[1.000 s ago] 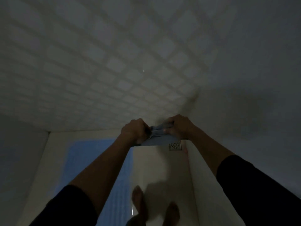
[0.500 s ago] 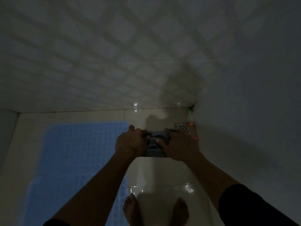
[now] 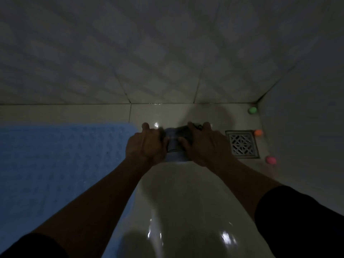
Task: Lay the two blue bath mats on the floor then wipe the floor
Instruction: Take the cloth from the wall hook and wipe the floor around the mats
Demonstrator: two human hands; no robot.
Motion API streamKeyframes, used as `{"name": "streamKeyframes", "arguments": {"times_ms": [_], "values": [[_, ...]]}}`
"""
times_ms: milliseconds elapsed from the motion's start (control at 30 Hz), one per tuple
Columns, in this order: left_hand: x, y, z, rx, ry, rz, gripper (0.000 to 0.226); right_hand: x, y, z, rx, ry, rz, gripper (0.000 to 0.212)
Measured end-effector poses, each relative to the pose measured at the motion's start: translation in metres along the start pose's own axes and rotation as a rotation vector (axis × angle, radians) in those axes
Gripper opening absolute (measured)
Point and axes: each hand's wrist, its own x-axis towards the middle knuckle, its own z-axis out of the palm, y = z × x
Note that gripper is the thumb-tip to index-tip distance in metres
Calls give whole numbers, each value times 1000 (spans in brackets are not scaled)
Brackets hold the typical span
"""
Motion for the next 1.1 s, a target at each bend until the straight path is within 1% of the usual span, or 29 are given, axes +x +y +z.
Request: {"name": "streamKeyframes", "arguments": {"times_ms": [100, 200, 300, 500, 700, 767, 900, 1100], "values": [[49, -16, 40, -59, 123, 11, 45, 50, 3, 40, 27, 69, -18, 67], [96, -33, 62, -61, 255, -4, 42, 98, -2, 72, 64, 172, -35, 66], [135, -46, 76, -61, 329, -37, 43, 140, -7, 97, 84, 254, -27, 64], [187, -66, 103, -105, 451, -19, 42, 193, -14, 127, 36, 420, -70, 61], [204, -70, 122, -71, 490, 26, 35, 213, -12, 150, -20, 447, -64, 61], [208, -70, 127, -57, 488, 16, 34, 217, -12, 153, -13, 447, -61, 60], [212, -68, 138, -52, 460, -20, 43, 219, -9, 161, 16, 437, -61, 59], [210, -75, 145, 56, 426, 10, 49, 217, -8, 170, -36, 415, -36, 72]]}}
